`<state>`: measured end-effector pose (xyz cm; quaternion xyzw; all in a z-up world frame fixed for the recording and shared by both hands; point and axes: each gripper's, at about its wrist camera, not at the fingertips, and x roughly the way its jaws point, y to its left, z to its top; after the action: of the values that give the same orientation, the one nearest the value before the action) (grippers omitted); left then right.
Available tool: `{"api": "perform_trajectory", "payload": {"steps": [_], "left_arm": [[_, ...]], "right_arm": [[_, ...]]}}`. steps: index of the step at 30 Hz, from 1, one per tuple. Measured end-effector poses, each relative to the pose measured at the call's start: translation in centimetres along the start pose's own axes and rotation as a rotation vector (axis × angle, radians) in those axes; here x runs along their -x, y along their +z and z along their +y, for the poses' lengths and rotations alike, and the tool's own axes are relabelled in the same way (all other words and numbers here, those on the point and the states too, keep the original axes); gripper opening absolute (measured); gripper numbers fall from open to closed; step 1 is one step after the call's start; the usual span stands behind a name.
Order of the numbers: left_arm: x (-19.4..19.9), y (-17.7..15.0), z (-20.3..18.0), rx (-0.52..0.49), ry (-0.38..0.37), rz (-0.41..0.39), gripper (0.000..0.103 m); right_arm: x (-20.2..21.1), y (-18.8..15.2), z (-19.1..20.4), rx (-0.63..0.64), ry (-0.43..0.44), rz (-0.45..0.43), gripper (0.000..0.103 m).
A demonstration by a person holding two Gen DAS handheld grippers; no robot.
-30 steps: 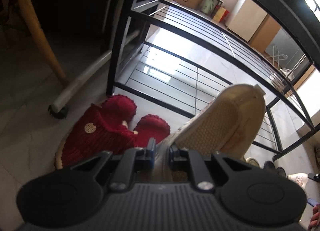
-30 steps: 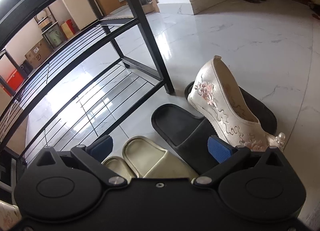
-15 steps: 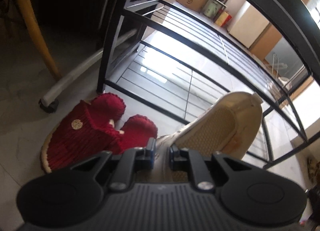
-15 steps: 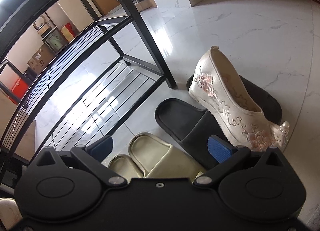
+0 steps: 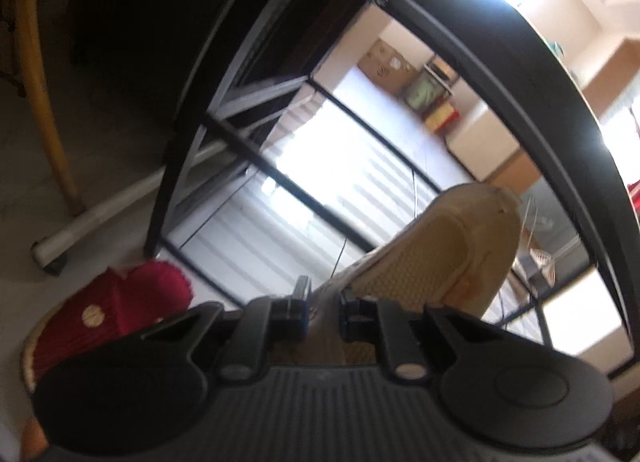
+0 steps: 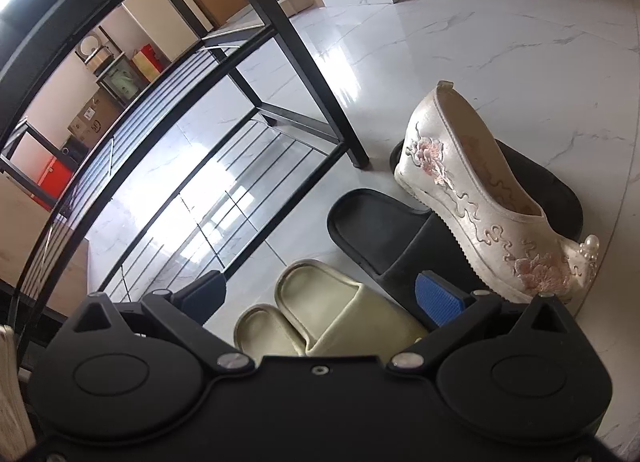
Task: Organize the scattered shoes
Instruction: 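Lift the sneaker with the left tool up toward the rack's upper shelf, then set the sneaker on the upper shelf and open the left tool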
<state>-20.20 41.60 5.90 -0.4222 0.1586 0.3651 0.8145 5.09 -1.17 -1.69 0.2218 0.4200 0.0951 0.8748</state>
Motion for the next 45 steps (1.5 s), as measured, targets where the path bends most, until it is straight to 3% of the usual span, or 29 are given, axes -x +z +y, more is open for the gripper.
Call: {"api": "perform_trajectory", "payload": {"steps": [3,7,10,14,18,22,29,35,37,38,40,41,45], "left_arm": [[-1.2,1.4,-1.0,0.014,0.001,-0.032,0.012],[-2.9,3.3,-2.0,0.018,0.013,-0.066,0.012],[-4.2,4.9,-2.3,0.016,0.038,-0.101,0.012],[-5.9,6.5,-2.1,0.014,0.072,-0.134,0.012],[-7.5,7.6,-1.7,0.049,0.095,-0.146,0.012],[-8.9,8.5,-1.7,0.101,0.110,-0.164,0.012],[-11.4,9.7,-2.4,0.214,0.096,-0.199,0.013],[-13.0,9.2,-2.2,0.199,0.113,-0.202,0.022],[-12.5,9.0,-2.5,0.152,0.098,-0.206,0.030],[-11.9,8.9,-2.7,0.120,0.075,-0.216,0.043],[-10.8,8.5,-3.1,0.064,0.063,-0.237,0.092],[-9.8,8.0,-3.6,-0.006,0.101,-0.264,0.100],[-6.1,5.7,-4.9,-0.222,0.176,-0.348,0.102]], "right_arm": [[2.2,-0.1,2.0,-0.057,0.140,0.003,0.103],[5.4,-0.5,8.0,-0.006,0.333,-0.087,0.103],[6.6,-1.0,12.3,0.040,0.465,-0.102,0.103],[6.6,-2.0,15.7,0.108,0.559,-0.079,0.103],[5.0,-2.9,16.0,0.150,0.549,-0.068,0.103],[2.2,-2.7,15.2,0.106,0.484,-0.001,0.103],[0.5,-3.4,15.3,0.125,0.463,0.036,0.103],[0.1,-4.1,15.6,0.137,0.457,0.051,0.103],[-0.2,-4.1,15.3,0.131,0.447,0.059,0.103],[-0.5,-4.1,15.2,0.131,0.444,0.063,0.103],[-0.9,-4.2,15.0,0.131,0.436,0.070,0.103],[-1.0,-4.2,14.9,0.130,0.434,0.073,0.103],[-1.1,-4.5,14.7,0.131,0.440,0.098,0.103]]}}
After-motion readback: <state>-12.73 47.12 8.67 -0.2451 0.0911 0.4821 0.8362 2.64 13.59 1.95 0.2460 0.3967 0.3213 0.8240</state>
